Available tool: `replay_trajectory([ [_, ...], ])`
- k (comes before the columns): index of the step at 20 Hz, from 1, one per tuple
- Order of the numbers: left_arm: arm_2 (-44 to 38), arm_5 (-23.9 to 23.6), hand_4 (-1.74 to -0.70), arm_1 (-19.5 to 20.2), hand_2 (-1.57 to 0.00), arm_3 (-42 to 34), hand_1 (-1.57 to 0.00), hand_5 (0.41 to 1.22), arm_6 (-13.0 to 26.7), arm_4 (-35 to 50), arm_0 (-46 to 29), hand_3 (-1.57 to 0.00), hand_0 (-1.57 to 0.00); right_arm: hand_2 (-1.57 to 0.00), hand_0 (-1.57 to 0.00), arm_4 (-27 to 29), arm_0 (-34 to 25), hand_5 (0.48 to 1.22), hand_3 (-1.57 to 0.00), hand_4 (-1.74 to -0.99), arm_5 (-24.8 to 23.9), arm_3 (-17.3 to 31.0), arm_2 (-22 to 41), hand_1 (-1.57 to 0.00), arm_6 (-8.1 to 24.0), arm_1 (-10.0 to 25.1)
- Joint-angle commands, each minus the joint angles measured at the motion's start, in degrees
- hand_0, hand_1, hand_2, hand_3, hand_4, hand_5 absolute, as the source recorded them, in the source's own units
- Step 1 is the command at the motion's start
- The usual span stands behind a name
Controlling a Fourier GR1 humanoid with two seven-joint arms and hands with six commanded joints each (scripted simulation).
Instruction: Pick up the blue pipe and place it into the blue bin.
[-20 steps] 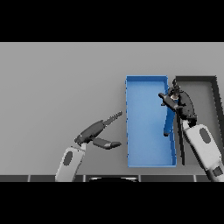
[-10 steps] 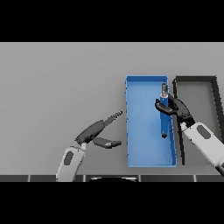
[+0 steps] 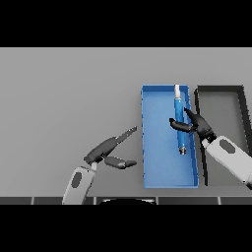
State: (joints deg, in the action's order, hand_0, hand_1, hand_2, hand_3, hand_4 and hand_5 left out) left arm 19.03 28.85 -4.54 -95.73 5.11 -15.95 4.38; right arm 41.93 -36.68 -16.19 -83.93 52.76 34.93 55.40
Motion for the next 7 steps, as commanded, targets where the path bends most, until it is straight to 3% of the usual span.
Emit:
replay_trajectory([
  [1, 0.1, 0.0, -0.89, -0.2, 0.0, -0.7, 0.0, 0.431, 0.6, 0.2, 0.0, 0.0, 0.0, -0.01, -0.01, 0.3, -0.6, 0.666, 0.0, -1.02, -0.1, -0.2, 0.8, -0.01, 0.0, 0.1],
  [7, -0.9, -0.7, -0.88, -0.9, 0.0, 2.4, 0.0, 0.431, 1.7, -0.5, 3.4, 0.0, 0.0, -0.01, -0.01, 2.3, -2.1, 0.643, 0.0, -1.022, -1.1, -1.4, 3.5, -0.01, 0.0, 1.4],
])
